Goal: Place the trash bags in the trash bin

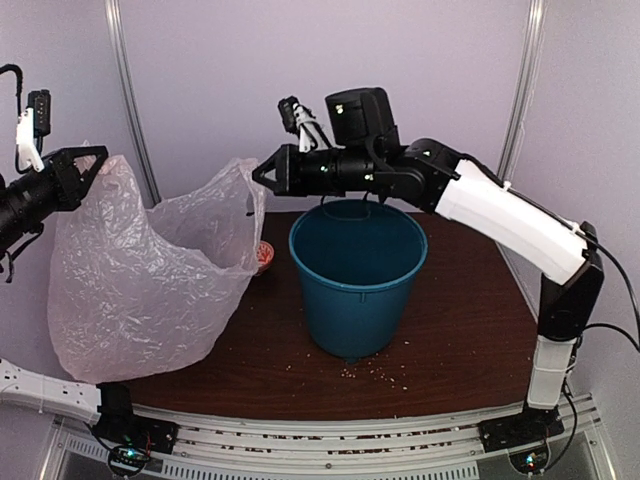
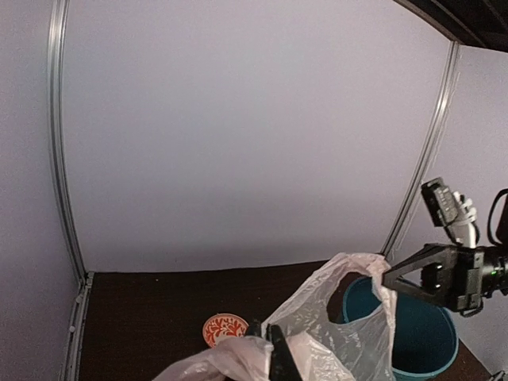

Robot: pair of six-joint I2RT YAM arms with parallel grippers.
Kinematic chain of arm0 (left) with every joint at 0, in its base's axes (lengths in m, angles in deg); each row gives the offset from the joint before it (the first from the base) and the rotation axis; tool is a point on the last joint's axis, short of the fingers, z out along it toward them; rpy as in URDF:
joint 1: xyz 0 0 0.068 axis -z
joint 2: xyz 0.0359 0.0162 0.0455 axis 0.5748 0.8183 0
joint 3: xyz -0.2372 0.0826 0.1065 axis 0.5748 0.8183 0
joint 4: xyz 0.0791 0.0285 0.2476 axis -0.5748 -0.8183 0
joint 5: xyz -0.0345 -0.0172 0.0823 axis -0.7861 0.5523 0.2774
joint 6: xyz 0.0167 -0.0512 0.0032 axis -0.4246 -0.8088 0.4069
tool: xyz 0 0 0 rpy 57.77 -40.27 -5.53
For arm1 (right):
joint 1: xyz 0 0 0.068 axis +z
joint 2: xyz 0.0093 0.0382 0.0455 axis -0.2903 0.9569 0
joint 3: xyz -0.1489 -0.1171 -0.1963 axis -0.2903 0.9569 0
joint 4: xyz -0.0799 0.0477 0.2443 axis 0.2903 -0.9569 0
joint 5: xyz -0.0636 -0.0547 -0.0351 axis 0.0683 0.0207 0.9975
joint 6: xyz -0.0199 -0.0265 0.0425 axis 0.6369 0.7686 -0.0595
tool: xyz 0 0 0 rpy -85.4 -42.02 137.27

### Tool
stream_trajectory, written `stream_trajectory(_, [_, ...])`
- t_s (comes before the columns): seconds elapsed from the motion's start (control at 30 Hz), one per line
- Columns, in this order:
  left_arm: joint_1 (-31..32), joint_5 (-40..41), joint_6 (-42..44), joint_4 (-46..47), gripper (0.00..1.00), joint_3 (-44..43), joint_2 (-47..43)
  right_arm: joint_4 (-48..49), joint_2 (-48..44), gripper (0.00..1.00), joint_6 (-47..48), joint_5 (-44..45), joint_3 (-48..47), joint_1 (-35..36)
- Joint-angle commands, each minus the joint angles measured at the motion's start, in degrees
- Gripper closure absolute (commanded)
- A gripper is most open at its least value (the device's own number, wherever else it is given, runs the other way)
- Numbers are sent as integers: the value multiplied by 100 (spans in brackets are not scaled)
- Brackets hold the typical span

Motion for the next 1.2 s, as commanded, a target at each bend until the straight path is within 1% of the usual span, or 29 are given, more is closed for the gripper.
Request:
stream_trajectory(0.0, [-24, 329, 707, 1247, 100, 103, 418, 798, -779, 100, -140, -18, -52, -21])
stream_trajectory(0.07, [-26, 324, 849, 1622, 100, -155, 682, 966, -960, 100, -201, -7, -123, -33])
stream_trajectory(0.1, [-26, 254, 942, 1845, 100, -424, 838, 1052, -1039, 100, -227, -7, -191, -36])
stream_trajectory(0.17, [-24, -15, 1132, 2255, 100, -816, 1129, 1190, -1197, 100, -232, 65, -355, -34])
stream_trajectory(0.27, [-21, -642, 1351, 2683, 100, -1399, 1601, 1421, -1520, 100, -139, 364, -438, -36])
stream_trajectory(0.47, [-24, -1913, 1282, 2909, 100, -2378, 2628, 1706, -2192, 100, 268, 1087, -368, -37])
stream_trajectory(0.57, [-21, -2481, 1134, 2972, 100, -2688, 3056, 1780, -2473, 100, 486, 1399, -320, -43])
stream_trajectory(0.67, [-24, -2870, 997, 2982, 100, -2952, 3419, 1771, -2701, 100, 690, 1639, -300, -37])
stream_trajectory(1.0, [-24, -3388, 685, 3326, 100, -2974, 4038, 1753, -3328, 100, 1039, 2124, 148, -36])
stream_trajectory(1.1, [-24, -3260, 676, 3342, 100, -2807, 4069, 1730, -3416, 100, 1066, 2108, 211, -44])
stream_trajectory(1.17, [-28, -3082, 709, 3387, 100, -2528, 3997, 1635, -3421, 100, 1106, 2093, 260, -38])
